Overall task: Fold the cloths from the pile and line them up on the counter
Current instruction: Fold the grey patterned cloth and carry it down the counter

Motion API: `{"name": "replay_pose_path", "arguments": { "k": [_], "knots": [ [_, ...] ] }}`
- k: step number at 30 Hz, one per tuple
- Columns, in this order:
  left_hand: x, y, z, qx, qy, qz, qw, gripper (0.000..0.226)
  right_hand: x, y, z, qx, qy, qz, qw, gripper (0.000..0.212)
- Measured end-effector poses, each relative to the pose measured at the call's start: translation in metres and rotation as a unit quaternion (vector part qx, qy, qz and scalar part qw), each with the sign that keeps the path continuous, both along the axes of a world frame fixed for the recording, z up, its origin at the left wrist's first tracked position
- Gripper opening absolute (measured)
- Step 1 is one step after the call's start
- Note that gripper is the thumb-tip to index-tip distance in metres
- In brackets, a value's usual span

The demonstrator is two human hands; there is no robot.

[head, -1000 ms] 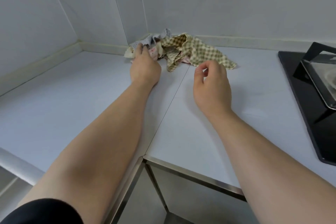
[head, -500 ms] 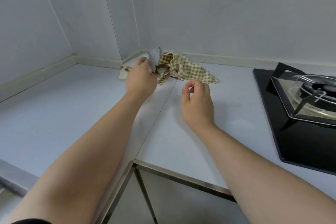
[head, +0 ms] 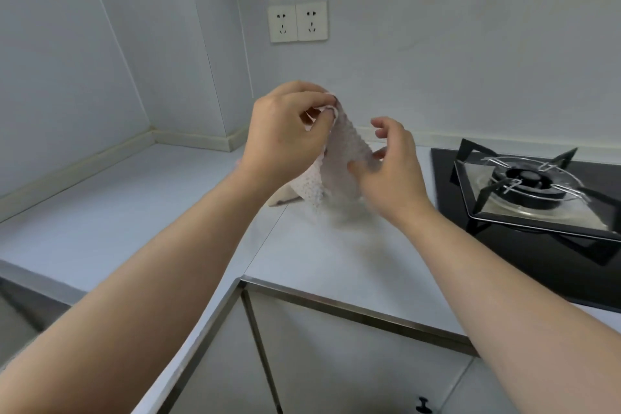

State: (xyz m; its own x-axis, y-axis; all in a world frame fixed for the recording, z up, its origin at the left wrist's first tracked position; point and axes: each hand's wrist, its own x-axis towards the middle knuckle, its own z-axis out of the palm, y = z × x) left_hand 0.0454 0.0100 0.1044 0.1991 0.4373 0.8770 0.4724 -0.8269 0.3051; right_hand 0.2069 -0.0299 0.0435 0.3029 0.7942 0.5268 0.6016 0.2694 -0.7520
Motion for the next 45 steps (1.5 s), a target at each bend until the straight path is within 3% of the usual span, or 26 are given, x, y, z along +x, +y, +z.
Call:
{"name": "replay_pose_path", "arguments": {
  "k": [3, 7, 13, 20, 24, 28, 32, 36, 39, 42, 45],
  "knots": [
    [0.011, -0.026, 0.022, -0.023, -0.01, -0.029, 0.999, 0.013, 0.006, -0.02, 0.016, 0.007, -0.015, 0.027, 0.999, 0.062],
    [0.02, -0.045, 0.043, -0.099, -0.052, -0.051, 0.992, 0.008, 0.02, -0.041, 0.039, -0.035, -0.015, 0.035, 0.999, 0.014],
    [0.021, -0.04, 0.049, -0.206, -0.108, -0.045, 0.972, 0.022, 0.054, -0.067, 0.063, -0.069, 0.036, 0.06, 0.995, 0.009],
    [0.015, -0.023, 0.029, -0.247, -0.07, 0.021, 0.966, 0.02, 0.091, -0.081, 0.07, -0.126, -0.088, -0.045, 0.987, 0.009],
    [0.014, -0.022, 0.026, -0.251, -0.072, 0.02, 0.965, 0.016, 0.096, -0.085, 0.072, -0.111, -0.061, -0.057, 0.99, 0.004],
    [0.011, -0.02, 0.025, -0.254, -0.072, 0.029, 0.964, 0.016, 0.095, -0.084, 0.073, -0.092, -0.023, -0.079, 0.992, 0.016],
    [0.009, -0.019, 0.025, -0.287, -0.108, -0.007, 0.952, 0.015, 0.093, -0.083, 0.072, -0.067, 0.096, -0.057, 0.991, 0.008],
    [0.001, -0.027, 0.015, -0.296, -0.178, -0.08, 0.935, 0.018, 0.09, -0.092, 0.063, -0.001, -0.002, -0.048, 0.999, 0.009],
    [-0.016, -0.041, -0.02, -0.334, -0.123, -0.132, 0.925, 0.023, 0.089, -0.111, 0.041, -0.087, -0.104, 0.035, 0.99, 0.014],
    [-0.035, -0.058, -0.068, -0.41, 0.039, -0.138, 0.901, 0.017, 0.087, -0.126, 0.015, -0.27, -0.261, 0.119, 0.919, 0.02],
    [-0.048, -0.073, -0.101, -0.449, 0.1, -0.128, 0.879, 0.003, 0.084, -0.135, -0.007, -0.342, -0.298, 0.166, 0.876, 0.017]
  ]
}}
